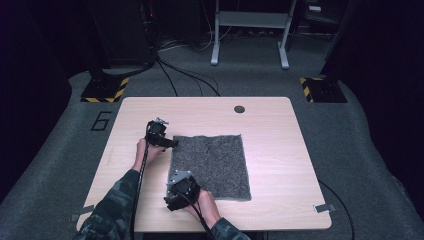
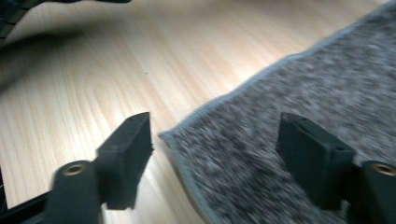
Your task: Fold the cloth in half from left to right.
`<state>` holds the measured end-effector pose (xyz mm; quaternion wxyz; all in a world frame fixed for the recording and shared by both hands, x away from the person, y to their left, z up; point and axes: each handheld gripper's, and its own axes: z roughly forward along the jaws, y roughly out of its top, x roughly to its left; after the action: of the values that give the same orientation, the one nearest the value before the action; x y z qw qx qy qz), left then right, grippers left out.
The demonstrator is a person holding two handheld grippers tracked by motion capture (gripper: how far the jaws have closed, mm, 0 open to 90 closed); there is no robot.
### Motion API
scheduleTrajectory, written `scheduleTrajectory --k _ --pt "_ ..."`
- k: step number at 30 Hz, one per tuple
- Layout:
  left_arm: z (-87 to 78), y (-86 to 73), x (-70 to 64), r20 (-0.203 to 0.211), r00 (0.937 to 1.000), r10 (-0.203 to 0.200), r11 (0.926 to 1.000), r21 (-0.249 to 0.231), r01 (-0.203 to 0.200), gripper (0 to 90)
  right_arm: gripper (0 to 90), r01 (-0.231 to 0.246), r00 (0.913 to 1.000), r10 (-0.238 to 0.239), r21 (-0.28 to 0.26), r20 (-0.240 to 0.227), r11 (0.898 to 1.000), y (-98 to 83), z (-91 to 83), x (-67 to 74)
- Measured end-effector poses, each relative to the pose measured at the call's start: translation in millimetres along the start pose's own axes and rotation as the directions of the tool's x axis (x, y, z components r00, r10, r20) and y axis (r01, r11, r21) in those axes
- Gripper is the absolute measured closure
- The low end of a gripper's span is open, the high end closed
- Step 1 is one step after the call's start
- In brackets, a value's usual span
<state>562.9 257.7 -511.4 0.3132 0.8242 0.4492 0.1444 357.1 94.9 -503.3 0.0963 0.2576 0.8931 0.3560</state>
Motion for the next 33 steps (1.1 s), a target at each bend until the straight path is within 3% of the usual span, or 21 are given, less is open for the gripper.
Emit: scheduleTrajectory --k 2,5,8,10,15,20,23,25,27,33 --pt "1.6 1.3 -1.2 -0.013 0.9997 0.022 0.9998 0.001 -0.022 27.4 39.1 0.036 0.9993 -0.036 0.001 0.006 0.999 2.0 5.6 6.7" --pt "3.1 3.0 -1.2 -0.016 0.9992 0.036 0.9993 -0.001 -0.036 29.2 42.0 0.016 0.9998 -0.016 -0.001 0.014 1.0 1.4 8.5 9.6" --pt "4.8 4.3 -2.4 -0.026 0.9984 0.05 0.9987 -0.006 -0.05 32.6 47.2 0.058 0.9981 -0.058 0.017 0.022 0.998 1.0 10.5 10.7" --pt "5.4 5.1 -2.4 -0.024 0.9981 0.056 0.9984 -0.006 -0.056 33.9 49.5 0.058 0.9978 -0.059 0.036 0.029 0.998 1.4 12.9 11.0" --pt "6.6 6.2 -3.5 -0.015 0.9979 0.063 0.9976 -0.026 -0.064 43.9 56.9 0.048 0.9982 -0.048 0.018 0.036 0.999 -0.5 16.4 9.0" --pt "6.5 6.8 -6.5 -0.001 0.9965 0.083 0.996 -0.031 -0.083 54.5 68.3 0.003 0.9995 -0.003 0.0 0.031 1.0 -1.8 16.9 9.4" --pt "6.8 6.3 -9.7 0.004 0.9972 0.075 0.9962 -0.045 -0.075 65.0 75.8 0.014 0.9994 -0.014 -0.01 0.032 1.0 -3.9 16.1 5.9" --pt "7.5 4.7 -12.2 -0.004 0.9975 0.07 0.9956 -0.063 -0.07 71.3 80.4 -0.014 0.9996 0.014 -0.023 0.024 1.0 -5.2 16.0 4.8" --pt "7.5 3.5 -14.5 0.004 0.9981 0.061 0.9956 -0.071 -0.061 77.9 83.6 -0.008 0.9998 0.008 -0.021 0.02 1.0 -7.5 14.4 2.0" --pt "7.2 3.7 -17.1 -0.006 0.9992 0.04 0.9969 -0.068 -0.04 85.5 85.2 -0.003 0.9997 0.003 -0.019 0.026 1.0 -9.4 11.5 2.3"
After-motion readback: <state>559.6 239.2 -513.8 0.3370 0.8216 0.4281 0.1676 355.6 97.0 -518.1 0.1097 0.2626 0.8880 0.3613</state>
